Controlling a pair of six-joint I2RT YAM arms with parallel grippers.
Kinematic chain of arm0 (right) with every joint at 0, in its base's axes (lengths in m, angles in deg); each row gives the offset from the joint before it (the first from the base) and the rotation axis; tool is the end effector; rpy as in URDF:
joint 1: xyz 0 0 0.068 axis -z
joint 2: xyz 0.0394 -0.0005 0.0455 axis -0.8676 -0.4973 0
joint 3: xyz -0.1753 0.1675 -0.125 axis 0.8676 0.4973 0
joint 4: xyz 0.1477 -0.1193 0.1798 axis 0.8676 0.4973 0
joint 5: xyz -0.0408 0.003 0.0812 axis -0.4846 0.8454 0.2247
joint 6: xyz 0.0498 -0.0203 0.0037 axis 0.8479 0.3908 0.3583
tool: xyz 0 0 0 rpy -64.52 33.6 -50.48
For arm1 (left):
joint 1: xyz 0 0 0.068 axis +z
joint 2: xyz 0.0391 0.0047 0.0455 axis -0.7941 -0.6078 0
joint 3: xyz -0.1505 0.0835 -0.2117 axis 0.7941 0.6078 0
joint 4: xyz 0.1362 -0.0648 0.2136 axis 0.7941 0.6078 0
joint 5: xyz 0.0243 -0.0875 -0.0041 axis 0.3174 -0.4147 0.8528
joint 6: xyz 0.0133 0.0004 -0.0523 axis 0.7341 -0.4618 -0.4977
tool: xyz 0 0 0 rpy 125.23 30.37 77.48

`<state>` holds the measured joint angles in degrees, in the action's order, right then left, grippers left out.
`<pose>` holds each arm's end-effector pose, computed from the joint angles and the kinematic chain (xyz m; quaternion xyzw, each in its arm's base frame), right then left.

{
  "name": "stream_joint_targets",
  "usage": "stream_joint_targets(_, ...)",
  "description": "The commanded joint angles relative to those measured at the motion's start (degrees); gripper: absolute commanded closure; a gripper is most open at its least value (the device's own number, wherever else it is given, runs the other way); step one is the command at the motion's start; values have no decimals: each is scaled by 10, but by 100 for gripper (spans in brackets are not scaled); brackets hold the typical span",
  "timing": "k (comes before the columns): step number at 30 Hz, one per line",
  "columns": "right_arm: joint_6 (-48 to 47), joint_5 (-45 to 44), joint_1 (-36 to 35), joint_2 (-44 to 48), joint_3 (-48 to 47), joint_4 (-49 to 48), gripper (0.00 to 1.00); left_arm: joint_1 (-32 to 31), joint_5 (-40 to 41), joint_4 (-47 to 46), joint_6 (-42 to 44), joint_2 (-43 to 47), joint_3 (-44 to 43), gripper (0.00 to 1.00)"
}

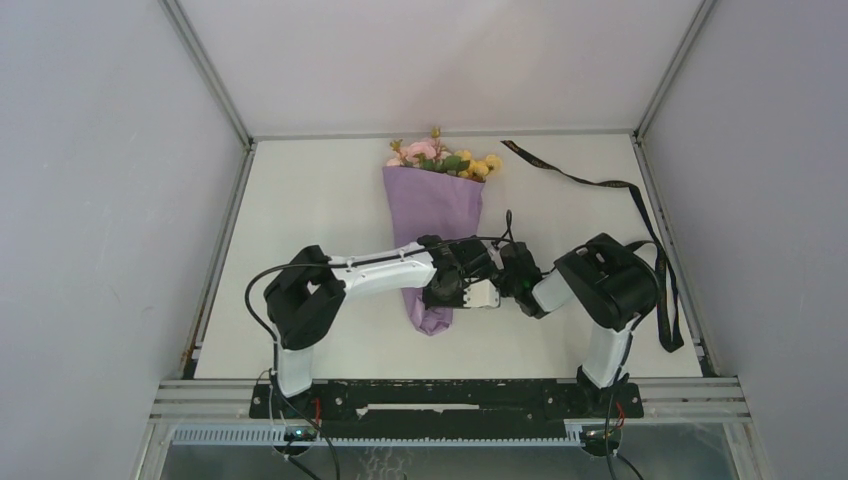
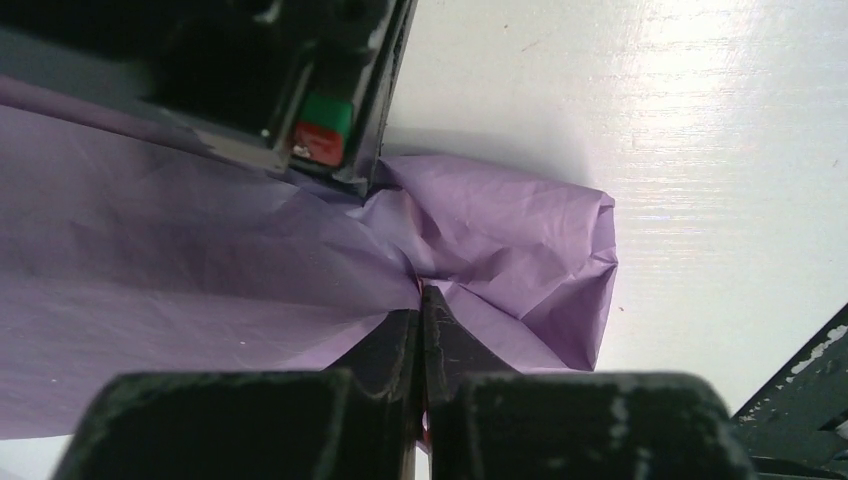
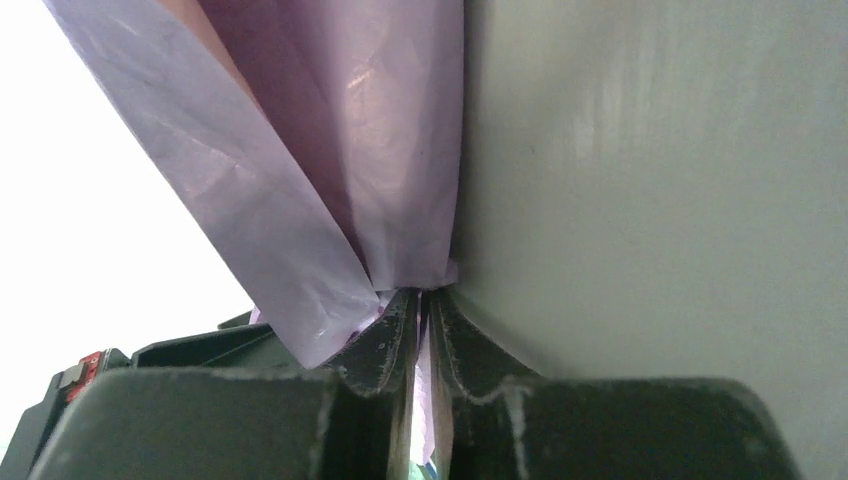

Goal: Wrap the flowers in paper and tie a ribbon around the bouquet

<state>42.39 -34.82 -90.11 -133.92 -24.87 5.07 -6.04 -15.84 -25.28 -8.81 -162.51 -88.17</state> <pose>0.2382 0.1599 0.0793 0.1341 0.8563 0.4890 0.0983 0.1920 -0.3125 0.1831 0.7259 0.6827 -0.0019 0.0839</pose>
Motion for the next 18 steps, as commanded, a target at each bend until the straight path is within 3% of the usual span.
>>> stream_joint_targets(1, 5, -23, 7, 39, 13, -24, 80, -8, -12, -30, 30, 1, 6, 94)
stream_joint_targets(8, -93, -56, 70, 158, 14, 130, 63, -9, -5, -38, 41, -1, 24, 93)
stream_joint_targets(14, -166, -2, 153, 159, -28, 174, 59, -9, -6, -43, 37, -5, 27, 93)
stream_joint_targets(18, -217, 6, 172, 150, -89, 179, 50, -9, -5, -43, 35, -5, 26, 92)
